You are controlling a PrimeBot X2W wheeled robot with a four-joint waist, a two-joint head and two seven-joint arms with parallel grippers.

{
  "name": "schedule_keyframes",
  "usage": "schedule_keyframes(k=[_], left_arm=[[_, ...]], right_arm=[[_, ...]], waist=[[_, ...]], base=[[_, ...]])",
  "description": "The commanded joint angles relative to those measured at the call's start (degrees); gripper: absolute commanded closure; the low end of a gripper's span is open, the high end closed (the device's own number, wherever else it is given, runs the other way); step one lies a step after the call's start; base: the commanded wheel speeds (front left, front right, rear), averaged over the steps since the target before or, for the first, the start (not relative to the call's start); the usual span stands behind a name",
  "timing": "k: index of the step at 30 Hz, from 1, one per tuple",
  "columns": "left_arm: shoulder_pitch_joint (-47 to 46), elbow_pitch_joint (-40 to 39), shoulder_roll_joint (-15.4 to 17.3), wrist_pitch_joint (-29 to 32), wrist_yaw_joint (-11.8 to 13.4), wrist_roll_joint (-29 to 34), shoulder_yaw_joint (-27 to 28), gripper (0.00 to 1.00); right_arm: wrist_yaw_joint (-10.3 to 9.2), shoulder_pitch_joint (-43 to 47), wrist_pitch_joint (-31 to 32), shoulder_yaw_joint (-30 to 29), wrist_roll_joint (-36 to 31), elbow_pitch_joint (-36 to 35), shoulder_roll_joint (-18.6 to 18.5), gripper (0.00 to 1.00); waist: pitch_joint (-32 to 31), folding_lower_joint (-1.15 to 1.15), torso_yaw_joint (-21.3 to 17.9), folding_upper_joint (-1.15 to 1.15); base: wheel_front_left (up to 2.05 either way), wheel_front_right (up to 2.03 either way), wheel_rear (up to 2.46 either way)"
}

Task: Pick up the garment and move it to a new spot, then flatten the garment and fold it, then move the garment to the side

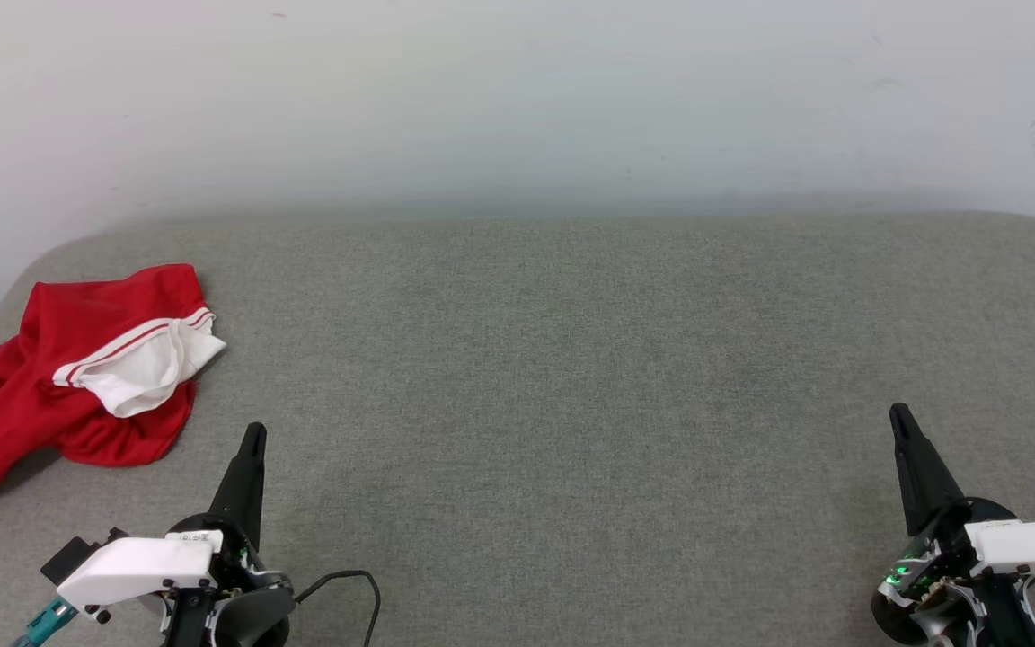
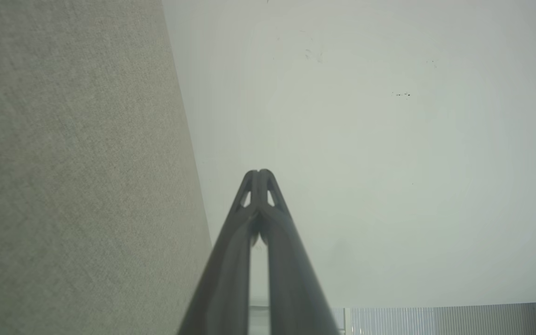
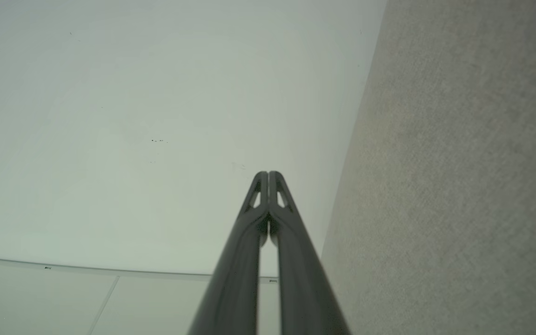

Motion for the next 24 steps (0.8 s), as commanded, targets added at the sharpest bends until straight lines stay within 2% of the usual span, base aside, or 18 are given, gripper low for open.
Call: schedule_keyframes(k=[1,24], left_arm=[[-0.3,0.0,-0.1,0.2,-0.2,0.2,0.2,1.00],[-0.3,0.0,-0.1,0.2,-0.2,0.2,0.2,1.00]], right_arm=[[-0.04,-0.6,0.0,0.0,0.2,0.1,0.2,1.00],[-0.04,-0.6,0.0,0.0,0.2,0.1,0.2,1.00]], waist=[[0.0,0.00,0.0,0.00],[0.0,0.00,0.0,0.00]], base=[[0.00,0.00,0.00],[0.00,0.00,0.00]])
